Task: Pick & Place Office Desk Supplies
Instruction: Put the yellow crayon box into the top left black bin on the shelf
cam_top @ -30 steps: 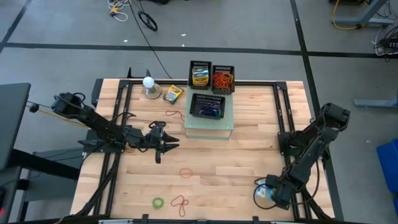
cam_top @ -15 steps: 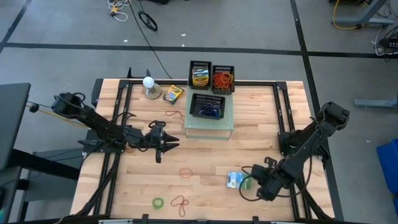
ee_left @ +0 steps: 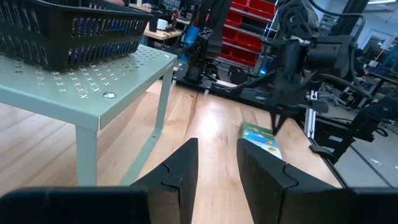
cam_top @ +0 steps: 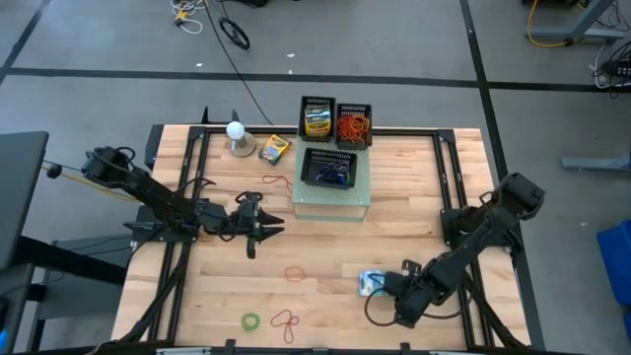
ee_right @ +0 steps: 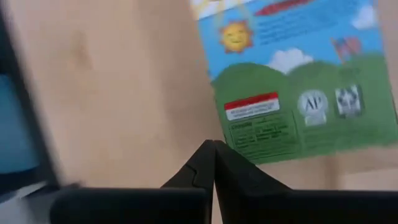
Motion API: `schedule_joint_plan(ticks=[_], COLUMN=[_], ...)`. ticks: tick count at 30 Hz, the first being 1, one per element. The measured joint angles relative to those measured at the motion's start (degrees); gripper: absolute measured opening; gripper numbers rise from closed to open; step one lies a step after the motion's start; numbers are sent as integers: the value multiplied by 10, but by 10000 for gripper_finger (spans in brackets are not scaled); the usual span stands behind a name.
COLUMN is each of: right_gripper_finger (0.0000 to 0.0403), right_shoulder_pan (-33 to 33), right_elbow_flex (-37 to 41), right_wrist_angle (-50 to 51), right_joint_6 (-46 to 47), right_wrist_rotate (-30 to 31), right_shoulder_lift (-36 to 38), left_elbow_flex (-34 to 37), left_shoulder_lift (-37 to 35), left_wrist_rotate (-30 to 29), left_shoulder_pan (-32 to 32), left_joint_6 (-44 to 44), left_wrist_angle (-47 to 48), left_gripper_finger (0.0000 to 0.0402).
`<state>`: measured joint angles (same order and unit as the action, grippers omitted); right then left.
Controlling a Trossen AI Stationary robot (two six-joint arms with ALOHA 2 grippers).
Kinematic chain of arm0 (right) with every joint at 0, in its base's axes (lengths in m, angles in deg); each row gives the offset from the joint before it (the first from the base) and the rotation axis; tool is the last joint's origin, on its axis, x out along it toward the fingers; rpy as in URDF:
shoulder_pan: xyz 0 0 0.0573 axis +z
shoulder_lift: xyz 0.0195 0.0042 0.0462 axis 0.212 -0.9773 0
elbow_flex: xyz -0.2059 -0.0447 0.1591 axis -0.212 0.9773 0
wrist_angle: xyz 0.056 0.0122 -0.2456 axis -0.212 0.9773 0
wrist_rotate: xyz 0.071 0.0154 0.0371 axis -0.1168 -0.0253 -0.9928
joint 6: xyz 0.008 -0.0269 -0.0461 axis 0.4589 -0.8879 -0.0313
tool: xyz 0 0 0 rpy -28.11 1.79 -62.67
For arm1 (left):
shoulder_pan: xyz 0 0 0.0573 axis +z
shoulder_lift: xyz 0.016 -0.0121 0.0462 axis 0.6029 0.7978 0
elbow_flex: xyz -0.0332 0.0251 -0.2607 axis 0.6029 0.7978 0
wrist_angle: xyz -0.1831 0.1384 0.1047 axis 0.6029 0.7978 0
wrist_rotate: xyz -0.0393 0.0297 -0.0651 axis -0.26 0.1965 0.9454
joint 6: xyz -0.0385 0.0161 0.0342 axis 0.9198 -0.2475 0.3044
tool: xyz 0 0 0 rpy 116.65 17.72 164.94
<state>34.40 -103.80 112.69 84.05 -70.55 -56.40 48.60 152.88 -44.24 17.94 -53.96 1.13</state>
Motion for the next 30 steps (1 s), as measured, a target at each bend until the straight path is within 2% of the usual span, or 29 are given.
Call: schedule_joint_plan(ticks=[6, 9, 13, 19, 23, 30], right_gripper_finger=[19, 26, 53, 128, 160, 185], right_shoulder_pan=[-14, -15, -14, 2, 6, 8], right_elbow_flex=[-19, -19, -19, -20, -56, -158], right_wrist_angle=[156, 240, 216, 72, 101, 186], right_joint_6=[52, 106, 102, -11, -31, -88], right_wrist_rotate=[116, 137, 136, 131, 133, 148], right_shoulder_lift=[15, 34, 51, 33, -3, -91], left_elbow_flex=[0, 0, 0, 0, 0, 0], left_shoulder_lift=[0, 0, 0, 0, 0, 0], left_wrist_rotate=[0, 0, 0, 0, 0, 0], left_shoulder_pan=[0, 0, 0, 0, 0, 0], left_joint_6=[0, 0, 0, -13, -16, -23], left_wrist_angle=[0, 1, 4, 9, 13, 26], left_gripper_finger=[119, 119, 119, 119, 119, 119])
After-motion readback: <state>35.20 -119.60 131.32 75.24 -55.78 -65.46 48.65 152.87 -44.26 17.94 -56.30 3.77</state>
